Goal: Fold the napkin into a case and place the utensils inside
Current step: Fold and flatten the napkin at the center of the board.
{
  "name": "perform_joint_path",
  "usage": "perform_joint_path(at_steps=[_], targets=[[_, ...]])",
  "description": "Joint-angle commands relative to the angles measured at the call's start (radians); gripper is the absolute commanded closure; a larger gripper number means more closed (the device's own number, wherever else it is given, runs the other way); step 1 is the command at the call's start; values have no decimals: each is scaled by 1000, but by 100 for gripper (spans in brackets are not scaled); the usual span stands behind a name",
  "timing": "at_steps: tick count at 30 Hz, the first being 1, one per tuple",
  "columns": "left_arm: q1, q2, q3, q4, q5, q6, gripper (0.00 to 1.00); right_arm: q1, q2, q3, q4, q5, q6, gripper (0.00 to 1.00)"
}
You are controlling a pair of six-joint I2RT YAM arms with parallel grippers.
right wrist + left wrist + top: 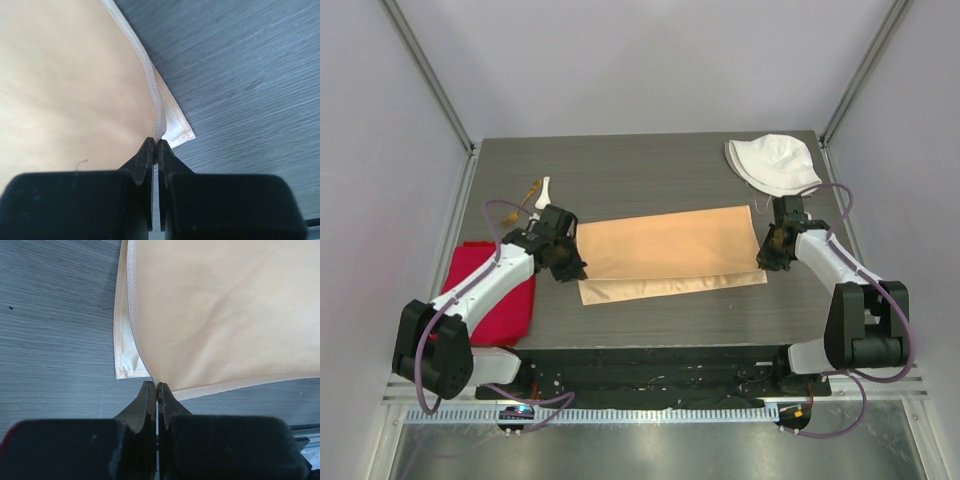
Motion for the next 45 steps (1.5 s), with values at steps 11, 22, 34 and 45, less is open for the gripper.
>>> perform_joint_path(at_steps=[11,22,34,45], targets=[[1,-117,98,-113,-25,13,100,-4,-148,184,-127,-2,-10,99],[0,-97,10,-55,-15,-1,100,-4,-134,108,-97,4,-13,99],[0,24,-118,91,34,-15,100,-4,-26,27,5,7,-16,99],[7,-14,69,58,-94,29,100,-4,-50,167,41,-9,1,99]])
